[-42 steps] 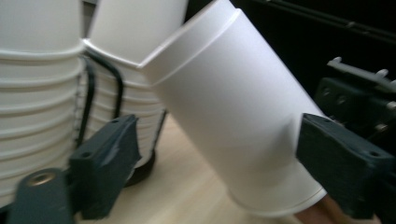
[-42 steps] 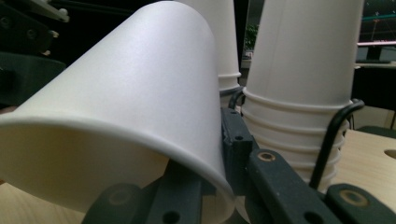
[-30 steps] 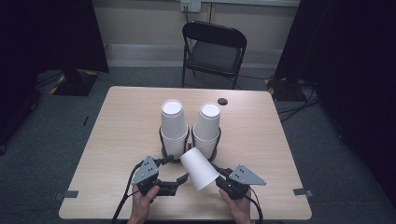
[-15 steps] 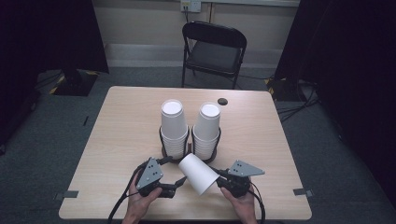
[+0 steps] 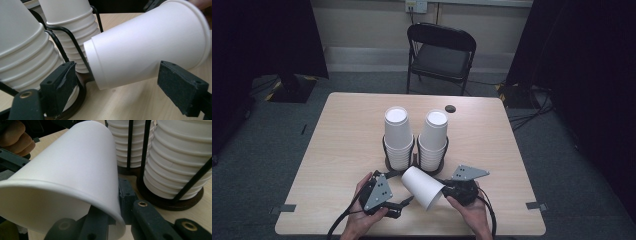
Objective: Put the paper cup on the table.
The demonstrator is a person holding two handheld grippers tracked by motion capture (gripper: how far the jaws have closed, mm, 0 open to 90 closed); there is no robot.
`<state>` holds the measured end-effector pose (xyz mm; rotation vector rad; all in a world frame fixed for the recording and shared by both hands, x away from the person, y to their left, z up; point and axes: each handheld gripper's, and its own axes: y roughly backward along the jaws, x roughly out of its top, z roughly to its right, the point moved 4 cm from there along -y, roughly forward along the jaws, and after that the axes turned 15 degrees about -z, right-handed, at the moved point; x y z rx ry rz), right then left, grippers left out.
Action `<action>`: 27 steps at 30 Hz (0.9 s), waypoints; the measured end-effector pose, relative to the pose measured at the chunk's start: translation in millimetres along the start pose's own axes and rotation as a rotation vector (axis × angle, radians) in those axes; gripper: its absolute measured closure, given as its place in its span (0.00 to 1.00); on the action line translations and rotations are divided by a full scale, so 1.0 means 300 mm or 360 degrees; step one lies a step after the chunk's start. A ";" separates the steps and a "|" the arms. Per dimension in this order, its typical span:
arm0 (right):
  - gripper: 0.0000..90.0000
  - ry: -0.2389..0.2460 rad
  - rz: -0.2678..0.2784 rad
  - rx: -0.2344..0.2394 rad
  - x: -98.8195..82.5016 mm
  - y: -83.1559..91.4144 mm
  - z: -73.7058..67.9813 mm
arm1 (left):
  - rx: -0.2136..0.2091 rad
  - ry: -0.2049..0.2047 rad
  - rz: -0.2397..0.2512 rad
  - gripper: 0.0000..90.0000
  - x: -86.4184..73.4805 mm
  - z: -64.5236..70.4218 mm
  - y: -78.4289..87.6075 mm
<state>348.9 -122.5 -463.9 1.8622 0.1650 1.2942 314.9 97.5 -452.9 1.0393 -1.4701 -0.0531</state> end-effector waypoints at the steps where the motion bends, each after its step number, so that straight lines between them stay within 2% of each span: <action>1: 0.96 -0.0004 -0.0044 0.0006 0.000 -0.004 0.002 | -0.0001 -0.0015 -0.0010 0.17 -0.003 0.001 0.000; 4: 0.96 0.0004 -0.0082 0.0026 0.000 -0.008 0.000 | -0.0038 -0.0042 -0.0031 0.17 -0.018 0.012 -0.008; 12: 0.96 0.0034 -0.0225 0.0105 0.014 -0.023 -0.001 | -0.0013 -0.0136 -0.0067 0.17 -0.023 0.039 -0.016; 20: 0.96 0.0047 -0.0356 0.0171 0.035 -0.024 0.002 | -0.0050 -0.0255 -0.0106 0.17 -0.021 0.045 -0.023; 21: 0.96 0.0052 -0.0409 0.0180 0.041 -0.028 0.004 | -0.0044 -0.0270 -0.0124 0.17 -0.019 0.047 -0.027; 26: 0.96 0.0049 -0.0442 0.0199 0.046 -0.036 0.003 | -0.0021 -0.0312 -0.0141 0.17 -0.021 0.051 -0.024; 27: 0.96 0.0044 -0.0452 0.0226 0.046 -0.038 -0.002 | -0.0039 -0.0329 -0.0140 0.17 -0.023 0.054 -0.021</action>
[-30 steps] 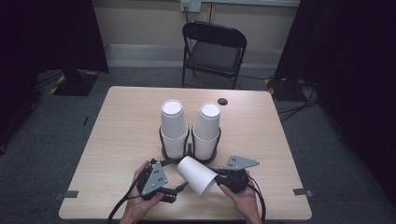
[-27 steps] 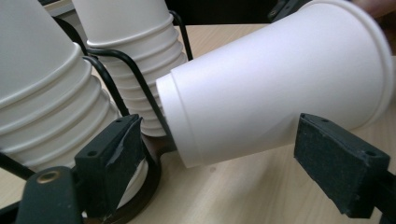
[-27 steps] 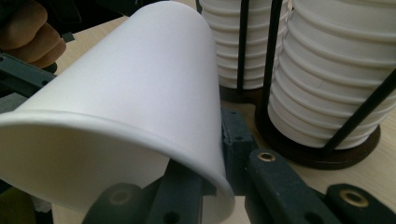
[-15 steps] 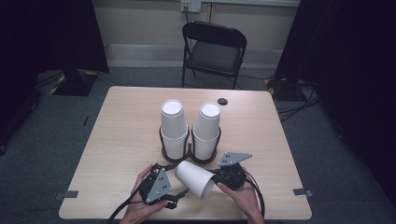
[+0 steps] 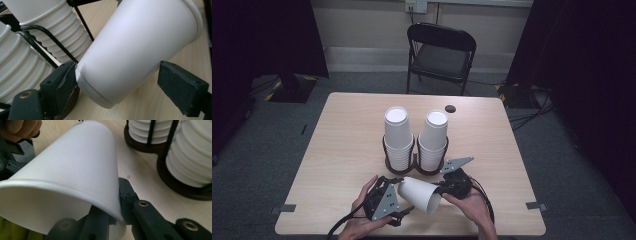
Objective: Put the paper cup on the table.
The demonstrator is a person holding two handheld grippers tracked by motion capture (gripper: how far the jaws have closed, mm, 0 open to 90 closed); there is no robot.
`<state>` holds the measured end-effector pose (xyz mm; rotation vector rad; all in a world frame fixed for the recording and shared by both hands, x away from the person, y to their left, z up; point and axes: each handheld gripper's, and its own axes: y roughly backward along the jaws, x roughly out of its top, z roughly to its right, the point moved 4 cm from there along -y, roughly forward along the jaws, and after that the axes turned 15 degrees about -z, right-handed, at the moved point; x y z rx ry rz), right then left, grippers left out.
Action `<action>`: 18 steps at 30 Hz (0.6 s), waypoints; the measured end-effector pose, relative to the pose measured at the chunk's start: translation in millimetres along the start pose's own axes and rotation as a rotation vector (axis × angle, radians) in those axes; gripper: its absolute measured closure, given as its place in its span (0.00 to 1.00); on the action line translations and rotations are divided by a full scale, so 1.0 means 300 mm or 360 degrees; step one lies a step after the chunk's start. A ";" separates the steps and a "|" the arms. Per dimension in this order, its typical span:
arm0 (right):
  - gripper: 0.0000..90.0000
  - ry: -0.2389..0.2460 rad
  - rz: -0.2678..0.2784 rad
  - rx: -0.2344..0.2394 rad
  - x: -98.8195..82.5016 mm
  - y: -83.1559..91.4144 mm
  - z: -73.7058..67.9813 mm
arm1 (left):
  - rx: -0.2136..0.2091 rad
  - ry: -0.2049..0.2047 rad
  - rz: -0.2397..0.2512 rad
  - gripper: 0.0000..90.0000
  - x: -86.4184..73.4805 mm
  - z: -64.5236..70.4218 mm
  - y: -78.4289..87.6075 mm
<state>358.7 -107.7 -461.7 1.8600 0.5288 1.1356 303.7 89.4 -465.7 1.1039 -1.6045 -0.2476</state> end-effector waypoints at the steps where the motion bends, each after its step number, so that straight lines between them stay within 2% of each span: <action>1: 0.96 0.0000 0.0000 0.0000 0.000 0.000 0.000 | -0.0003 -0.0001 0.0004 0.17 -0.001 0.004 -0.001; 7: 0.96 0.0012 -0.0060 0.0019 0.010 -0.015 -0.003 | 0.0007 -0.0089 -0.0051 0.15 0.000 0.013 -0.015; 9: 0.96 0.0016 -0.0074 0.0025 0.014 -0.019 -0.003 | 0.0006 -0.0090 -0.0084 0.13 0.000 0.017 -0.024; 18: 0.96 0.0016 -0.0087 0.0022 0.025 -0.021 -0.005 | -0.0012 -0.0130 -0.0105 0.05 0.015 0.020 -0.052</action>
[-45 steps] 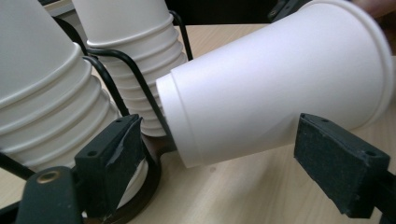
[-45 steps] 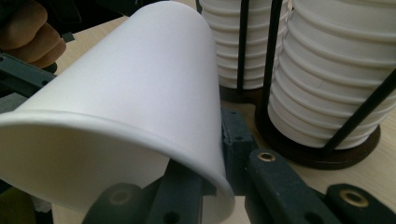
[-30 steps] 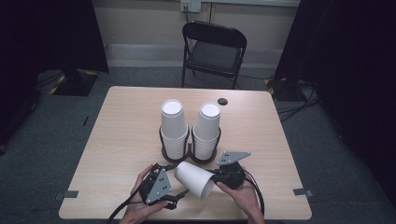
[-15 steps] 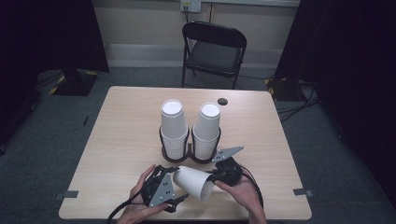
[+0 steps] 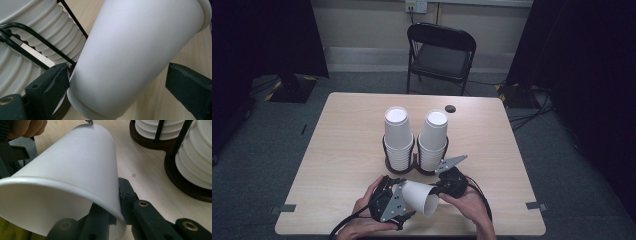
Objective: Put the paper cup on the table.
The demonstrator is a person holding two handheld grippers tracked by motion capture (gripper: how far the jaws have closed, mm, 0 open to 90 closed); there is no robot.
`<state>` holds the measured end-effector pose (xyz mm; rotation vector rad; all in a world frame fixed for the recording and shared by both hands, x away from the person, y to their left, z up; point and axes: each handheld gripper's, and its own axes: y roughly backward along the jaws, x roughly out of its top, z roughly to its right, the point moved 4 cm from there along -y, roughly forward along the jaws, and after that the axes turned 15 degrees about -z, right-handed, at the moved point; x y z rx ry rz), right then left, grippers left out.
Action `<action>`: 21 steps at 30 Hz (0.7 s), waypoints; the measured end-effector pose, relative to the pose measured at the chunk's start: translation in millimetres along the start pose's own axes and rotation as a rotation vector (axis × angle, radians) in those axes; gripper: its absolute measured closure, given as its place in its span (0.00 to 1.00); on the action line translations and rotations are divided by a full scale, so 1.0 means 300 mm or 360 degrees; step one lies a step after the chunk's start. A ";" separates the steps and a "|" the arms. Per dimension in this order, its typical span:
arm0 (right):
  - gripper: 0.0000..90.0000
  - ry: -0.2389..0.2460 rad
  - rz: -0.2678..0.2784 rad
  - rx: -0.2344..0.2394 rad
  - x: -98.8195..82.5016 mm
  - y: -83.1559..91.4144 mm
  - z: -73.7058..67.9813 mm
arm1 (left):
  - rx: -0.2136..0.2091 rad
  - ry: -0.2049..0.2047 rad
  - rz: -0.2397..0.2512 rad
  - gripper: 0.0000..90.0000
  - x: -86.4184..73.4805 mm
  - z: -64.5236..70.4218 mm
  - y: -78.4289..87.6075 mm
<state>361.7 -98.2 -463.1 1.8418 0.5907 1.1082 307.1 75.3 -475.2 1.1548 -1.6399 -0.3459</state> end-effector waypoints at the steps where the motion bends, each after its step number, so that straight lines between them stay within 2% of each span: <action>1: 0.96 -0.0005 0.0003 0.0006 0.003 -0.001 0.001 | -0.0020 0.0017 0.0025 0.05 0.005 0.007 -0.003; 4: 0.97 0.0010 0.0000 0.0007 0.013 -0.003 -0.006 | -0.0014 -0.0016 0.0008 0.04 0.018 0.017 -0.015; 5: 0.97 0.0017 0.0005 0.0012 0.017 -0.005 -0.008 | -0.0022 0.0009 0.0022 0.04 0.025 0.024 -0.020; 6: 0.97 0.0020 0.0010 0.0013 0.021 -0.006 -0.010 | -0.0021 -0.0018 0.0012 0.03 0.027 0.021 -0.021; 8: 0.97 0.0022 0.0013 0.0013 0.024 -0.007 -0.011 | -0.0023 0.0003 0.0024 0.03 0.032 0.022 -0.024; 10: 0.97 0.0012 0.0043 0.0043 0.028 -0.007 -0.013 | -0.0017 -0.0001 0.0018 0.03 0.037 0.022 -0.027; 11: 0.97 0.0016 0.0042 0.0045 0.030 -0.008 -0.015 | -0.0025 0.0027 0.0023 0.02 0.040 0.027 -0.028; 13: 0.97 0.0021 0.0059 0.0079 0.033 -0.011 -0.021 | -0.0018 0.0020 0.0033 0.03 0.042 0.028 -0.027; 15: 0.97 0.0014 0.0062 0.0084 0.033 -0.012 -0.024 | -0.0020 0.0046 0.0034 0.03 0.042 0.032 -0.030; 21: 0.98 -0.0014 0.0057 0.0100 0.039 -0.023 -0.024 | -0.0039 0.0047 0.0084 0.06 0.058 0.040 -0.037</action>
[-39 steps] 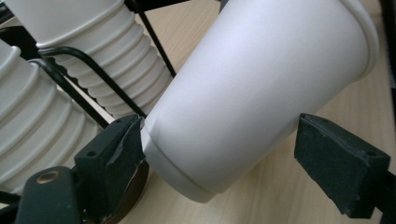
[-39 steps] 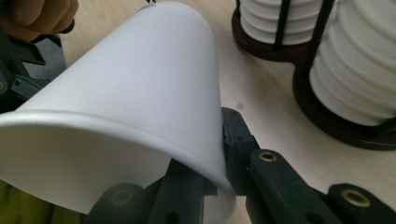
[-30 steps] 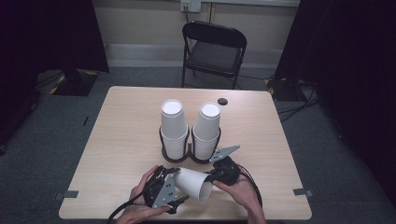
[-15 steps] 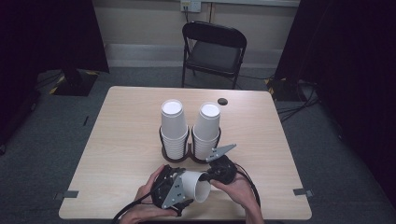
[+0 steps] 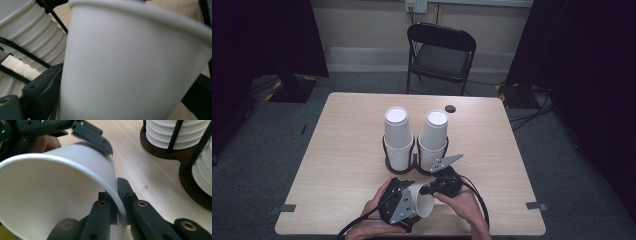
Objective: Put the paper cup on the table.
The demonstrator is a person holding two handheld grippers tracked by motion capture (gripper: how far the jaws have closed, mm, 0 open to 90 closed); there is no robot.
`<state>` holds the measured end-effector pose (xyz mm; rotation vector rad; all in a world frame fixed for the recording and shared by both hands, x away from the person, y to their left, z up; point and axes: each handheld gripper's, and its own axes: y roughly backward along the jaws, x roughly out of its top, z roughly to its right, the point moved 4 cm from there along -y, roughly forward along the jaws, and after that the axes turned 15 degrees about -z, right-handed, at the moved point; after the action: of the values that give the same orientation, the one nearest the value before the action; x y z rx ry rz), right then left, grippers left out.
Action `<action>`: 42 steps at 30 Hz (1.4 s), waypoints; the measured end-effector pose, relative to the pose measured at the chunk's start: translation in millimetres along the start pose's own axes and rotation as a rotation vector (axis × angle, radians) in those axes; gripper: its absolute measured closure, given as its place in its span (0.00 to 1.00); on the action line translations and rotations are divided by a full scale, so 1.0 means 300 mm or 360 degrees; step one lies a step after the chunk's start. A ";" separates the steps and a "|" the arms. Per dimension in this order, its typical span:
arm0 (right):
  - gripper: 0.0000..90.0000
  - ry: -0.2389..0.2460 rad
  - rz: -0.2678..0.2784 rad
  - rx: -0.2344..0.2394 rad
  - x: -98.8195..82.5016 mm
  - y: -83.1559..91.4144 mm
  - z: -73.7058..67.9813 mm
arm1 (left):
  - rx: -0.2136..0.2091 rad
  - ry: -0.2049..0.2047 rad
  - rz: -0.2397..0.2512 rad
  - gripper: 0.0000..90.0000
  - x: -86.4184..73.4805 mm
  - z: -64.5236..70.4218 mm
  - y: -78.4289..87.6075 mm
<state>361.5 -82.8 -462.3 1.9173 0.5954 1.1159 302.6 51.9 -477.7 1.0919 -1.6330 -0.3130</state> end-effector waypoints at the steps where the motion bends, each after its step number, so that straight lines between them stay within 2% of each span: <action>1: 0.98 -0.0004 -0.0003 -0.0001 0.001 -0.002 0.001 | 0.0008 -0.0026 -0.0013 0.06 0.004 -0.001 0.002; 8: 0.98 -0.0052 0.0012 0.0022 0.004 -0.007 -0.001 | 0.0000 0.0002 0.0023 0.06 0.015 0.003 -0.006; 12: 0.98 -0.0045 -0.0027 0.0016 0.006 -0.020 -0.009 | 0.0012 -0.0032 0.0011 0.06 0.021 0.010 -0.004; 16: 0.98 -0.0069 -0.0053 0.0026 0.003 -0.033 -0.013 | -0.0006 -0.0016 0.0012 0.05 0.017 0.011 0.000; 22: 0.97 -0.0078 -0.0021 0.0031 0.006 -0.028 -0.009 | -0.0016 0.0007 0.0031 0.08 0.024 0.003 0.003; 25: 0.96 -0.0092 -0.0016 0.0020 0.004 -0.021 -0.012 | -0.0025 0.0043 0.0057 0.09 0.026 0.002 0.005; 28: 0.94 -0.0099 0.0029 0.0034 0.004 -0.017 -0.005 | -0.0023 0.0081 0.0078 0.10 0.028 -0.001 0.002; 32: 0.88 -0.0095 0.0070 0.0014 0.000 -0.017 -0.001 | -0.0007 0.0151 0.0090 0.11 0.022 -0.013 -0.003; 39: 0.81 -0.0153 0.0216 0.0000 -0.020 0.007 0.020 | -0.0016 0.0289 0.0140 0.11 -0.004 -0.052 0.005; 42: 0.79 -0.0167 0.0275 -0.0011 -0.023 0.024 0.025 | -0.0017 0.0325 0.0149 0.11 -0.008 -0.063 0.007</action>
<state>364.6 -94.8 -461.8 2.0376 0.3732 1.1140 318.0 60.9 -470.9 1.0017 -1.4931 -0.1437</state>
